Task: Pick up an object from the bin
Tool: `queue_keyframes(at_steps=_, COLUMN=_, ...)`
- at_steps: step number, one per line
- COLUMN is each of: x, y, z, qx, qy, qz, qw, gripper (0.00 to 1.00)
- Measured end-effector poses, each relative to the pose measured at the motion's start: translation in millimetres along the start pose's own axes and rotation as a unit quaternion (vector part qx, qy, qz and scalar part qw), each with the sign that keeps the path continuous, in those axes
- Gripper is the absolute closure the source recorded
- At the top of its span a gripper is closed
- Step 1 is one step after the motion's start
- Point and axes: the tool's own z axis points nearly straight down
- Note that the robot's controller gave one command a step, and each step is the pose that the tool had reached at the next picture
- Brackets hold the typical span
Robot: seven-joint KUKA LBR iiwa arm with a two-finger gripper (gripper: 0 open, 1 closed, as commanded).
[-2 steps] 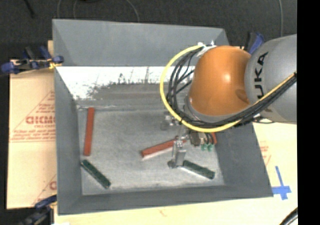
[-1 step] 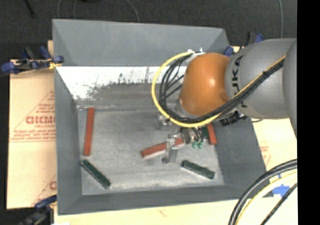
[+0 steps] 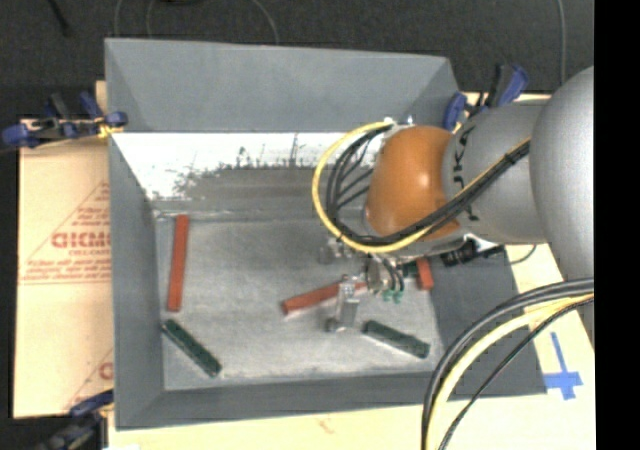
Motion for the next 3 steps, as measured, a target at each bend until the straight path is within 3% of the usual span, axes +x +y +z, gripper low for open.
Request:
queue_keyframes(at_steps=1, x=-8.9, y=-0.6, z=-3.1, qx=0.000, qy=-0.0012, qz=0.037, qw=0.9993, gripper=0.00)
queue_keyframes(at_steps=2, x=-1.9, y=-1.1, z=-1.3, qx=0.001, qy=-0.0009, qz=0.001, qw=1.0000, gripper=0.00)
queue_keyframes(at_steps=3, x=-10.1, y=-1.2, z=-3.9, qx=0.000, qy=-0.0008, qz=0.036, qw=0.9993, gripper=1.00)
